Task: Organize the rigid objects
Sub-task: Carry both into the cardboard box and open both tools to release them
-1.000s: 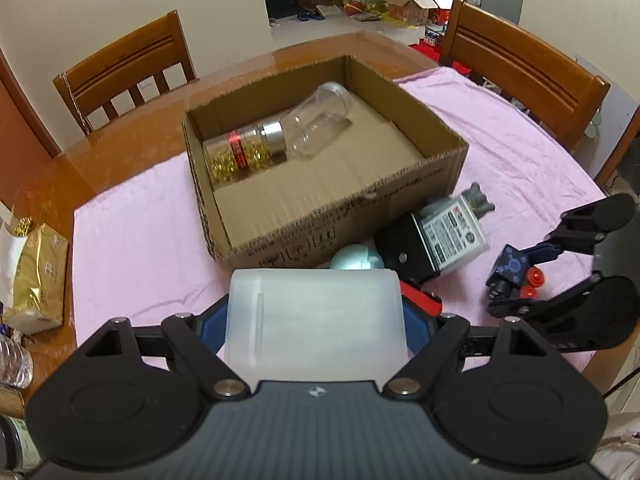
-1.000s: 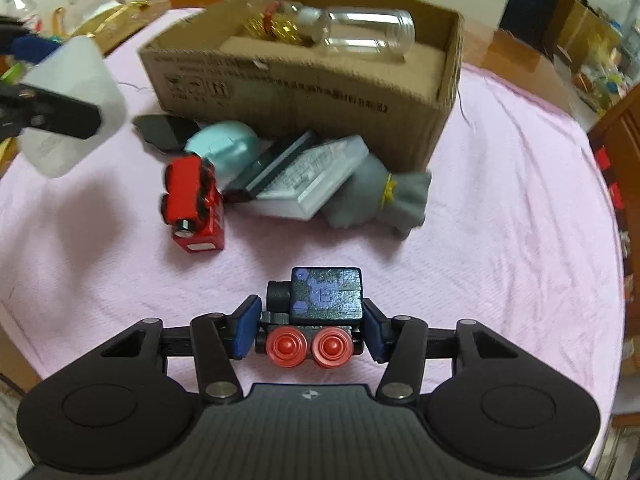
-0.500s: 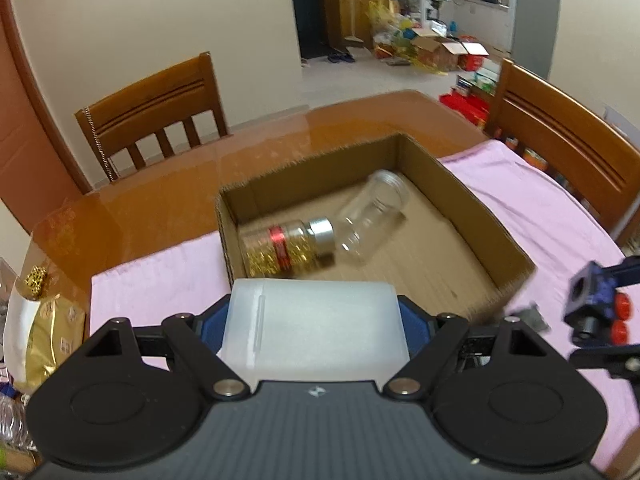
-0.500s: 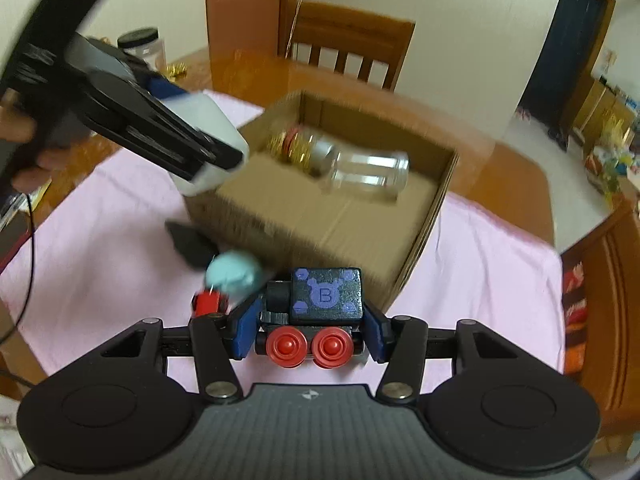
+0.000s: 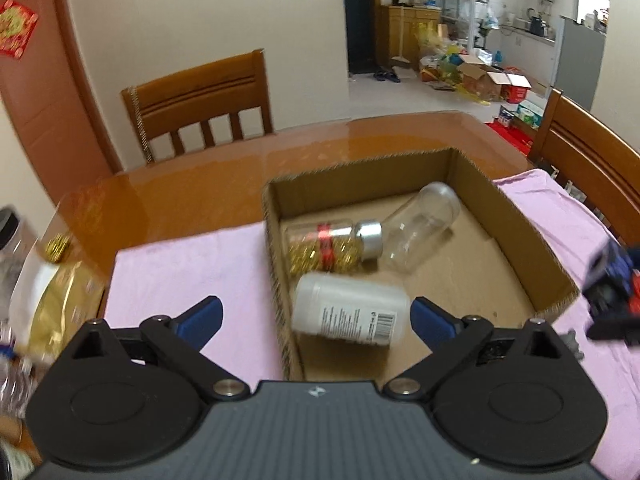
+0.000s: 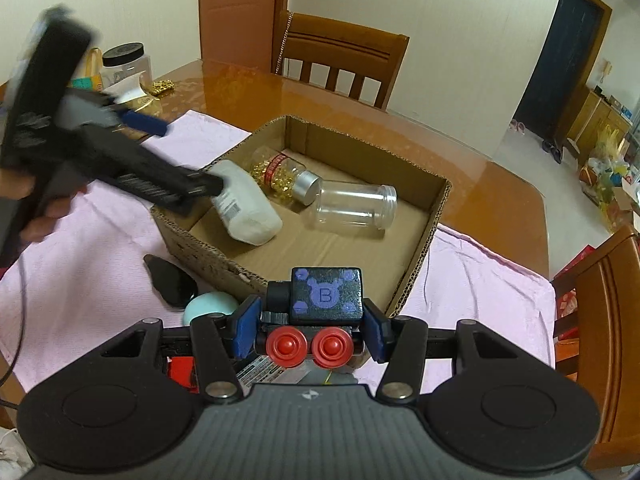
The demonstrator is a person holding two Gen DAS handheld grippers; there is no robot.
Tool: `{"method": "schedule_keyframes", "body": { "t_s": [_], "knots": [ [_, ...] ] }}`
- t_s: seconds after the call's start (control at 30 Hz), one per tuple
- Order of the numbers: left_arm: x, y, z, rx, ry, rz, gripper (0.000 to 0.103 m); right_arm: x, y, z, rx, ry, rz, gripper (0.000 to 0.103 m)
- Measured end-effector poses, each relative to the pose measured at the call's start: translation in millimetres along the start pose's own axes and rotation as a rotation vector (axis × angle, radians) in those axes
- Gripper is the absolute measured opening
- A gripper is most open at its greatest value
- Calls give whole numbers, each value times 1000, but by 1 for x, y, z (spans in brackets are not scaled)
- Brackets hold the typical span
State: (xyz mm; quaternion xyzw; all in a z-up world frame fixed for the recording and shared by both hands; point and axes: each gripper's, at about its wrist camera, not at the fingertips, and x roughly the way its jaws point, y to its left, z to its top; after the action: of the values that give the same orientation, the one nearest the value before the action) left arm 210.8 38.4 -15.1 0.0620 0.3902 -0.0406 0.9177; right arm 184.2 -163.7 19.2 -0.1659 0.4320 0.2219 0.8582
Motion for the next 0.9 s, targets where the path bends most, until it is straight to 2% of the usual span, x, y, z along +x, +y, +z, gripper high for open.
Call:
{"method": "schedule_keyframes", "body": {
  "t_s": [0.37, 0.7, 0.73, 0.77, 0.83, 0.87, 0.9],
  "knots": [
    [-36, 26, -45, -172, 30, 62, 101, 27, -20, 34, 18, 2, 22, 58],
    [-49, 41, -68, -241, 47, 124, 101, 65, -38, 68, 20, 9, -1, 58],
    [-50, 42, -69, -244, 46, 131, 101, 68, -40, 71, 28, -4, -8, 65],
    [-51, 42, -70, -245, 45, 135, 101, 71, -42, 75, 38, -16, -9, 81],
    [-52, 41, -71, -240, 45, 136, 101, 72, -44, 80, 50, -28, -25, 99],
    [-53, 41, -72, -237, 44, 139, 101, 70, -45, 80, 55, -45, -35, 103],
    [-53, 40, -72, -235, 46, 143, 101, 69, -45, 80, 56, -56, -39, 103]
  ]
}}
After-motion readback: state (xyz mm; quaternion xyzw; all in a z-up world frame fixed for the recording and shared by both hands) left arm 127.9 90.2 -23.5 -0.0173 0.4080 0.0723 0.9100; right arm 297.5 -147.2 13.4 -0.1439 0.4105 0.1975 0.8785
